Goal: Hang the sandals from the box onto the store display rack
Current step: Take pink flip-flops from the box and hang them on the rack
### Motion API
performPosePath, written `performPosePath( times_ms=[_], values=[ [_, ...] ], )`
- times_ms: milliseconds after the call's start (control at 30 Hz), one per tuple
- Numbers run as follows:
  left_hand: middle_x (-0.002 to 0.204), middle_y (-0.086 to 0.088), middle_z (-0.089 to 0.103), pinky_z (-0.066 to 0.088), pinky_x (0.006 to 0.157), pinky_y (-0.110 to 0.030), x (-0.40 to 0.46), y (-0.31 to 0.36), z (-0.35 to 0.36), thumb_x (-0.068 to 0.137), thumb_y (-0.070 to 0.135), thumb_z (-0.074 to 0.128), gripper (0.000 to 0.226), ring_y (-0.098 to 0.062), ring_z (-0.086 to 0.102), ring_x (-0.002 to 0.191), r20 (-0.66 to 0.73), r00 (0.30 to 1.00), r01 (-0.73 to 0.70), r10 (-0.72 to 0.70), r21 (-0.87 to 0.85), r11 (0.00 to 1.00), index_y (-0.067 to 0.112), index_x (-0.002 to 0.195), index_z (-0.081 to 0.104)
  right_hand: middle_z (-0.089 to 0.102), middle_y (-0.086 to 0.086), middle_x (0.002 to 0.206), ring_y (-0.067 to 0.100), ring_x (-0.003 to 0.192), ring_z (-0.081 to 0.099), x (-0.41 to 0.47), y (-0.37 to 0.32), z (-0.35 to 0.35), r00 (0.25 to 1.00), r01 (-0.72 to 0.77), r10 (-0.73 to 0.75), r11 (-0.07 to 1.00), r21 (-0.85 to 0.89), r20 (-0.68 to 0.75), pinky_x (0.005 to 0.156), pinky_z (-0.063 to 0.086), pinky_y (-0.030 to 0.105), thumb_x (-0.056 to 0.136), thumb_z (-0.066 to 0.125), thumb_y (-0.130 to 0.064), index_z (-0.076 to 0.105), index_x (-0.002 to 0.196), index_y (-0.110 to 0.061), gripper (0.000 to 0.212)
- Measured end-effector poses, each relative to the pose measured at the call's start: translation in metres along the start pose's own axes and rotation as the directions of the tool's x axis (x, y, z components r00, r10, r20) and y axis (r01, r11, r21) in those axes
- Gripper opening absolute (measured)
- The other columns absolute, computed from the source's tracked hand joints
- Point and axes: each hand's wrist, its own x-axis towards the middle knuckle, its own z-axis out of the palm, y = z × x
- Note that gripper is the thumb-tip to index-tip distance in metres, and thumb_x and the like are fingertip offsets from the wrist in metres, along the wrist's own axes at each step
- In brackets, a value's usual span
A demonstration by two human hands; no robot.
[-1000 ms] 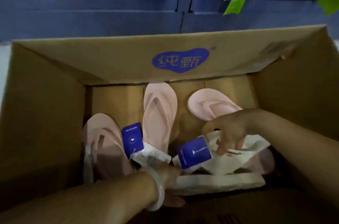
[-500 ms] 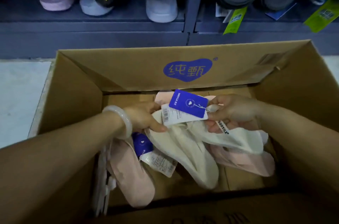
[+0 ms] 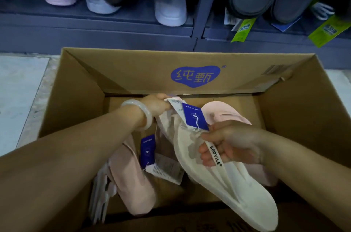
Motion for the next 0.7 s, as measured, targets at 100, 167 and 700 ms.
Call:
performPosePath(
  times_ms=[100,167,700],
  values=[
    [0.112,-0.012,0.066,0.048,0.097,-0.045,-0.003,-0.004,0.003,0.093,0.023,0.055,0.008,-0.029,0.062,0.105,-0.053,0.997,0.043,-0.050,-0.122,0.992,0.018,0.094,0.062,0.069,0.009,0.066,0.021,0.064,0.069,0.002,0.005,0.004,0.998,0.002,-0.003,1.000,0.012,0.065,0.072,0.057,0.037,0.092,0.051,-0.010,0.053,0.101,-0.003,0.011],
    [0.101,-0.012,0.068,0.047,0.097,-0.044,-0.002,-0.003,0.000,0.094,0.031,0.052,0.022,-0.030,0.064,0.098,-0.085,0.989,0.093,-0.118,-0.253,0.963,0.012,0.085,0.060,0.070,0.009,0.068,0.022,0.065,0.070,0.002,0.005,0.007,0.995,0.025,-0.027,1.000,0.017,0.093,0.070,0.058,0.036,0.092,0.051,-0.009,0.052,0.107,-0.005,0.016],
    [0.115,-0.016,0.067,0.054,0.087,-0.041,-0.038,0.023,-0.047,0.070,0.084,0.023,0.099,-0.027,0.067,0.101,0.497,0.848,0.330,-0.183,-0.225,0.917,0.002,0.106,0.066,0.048,0.015,0.139,0.024,0.119,0.053,0.048,0.021,0.070,0.950,0.044,-0.144,0.940,0.339,0.277,0.090,0.050,0.031,0.084,0.044,0.019,0.040,0.134,-0.026,0.067]
  ],
)
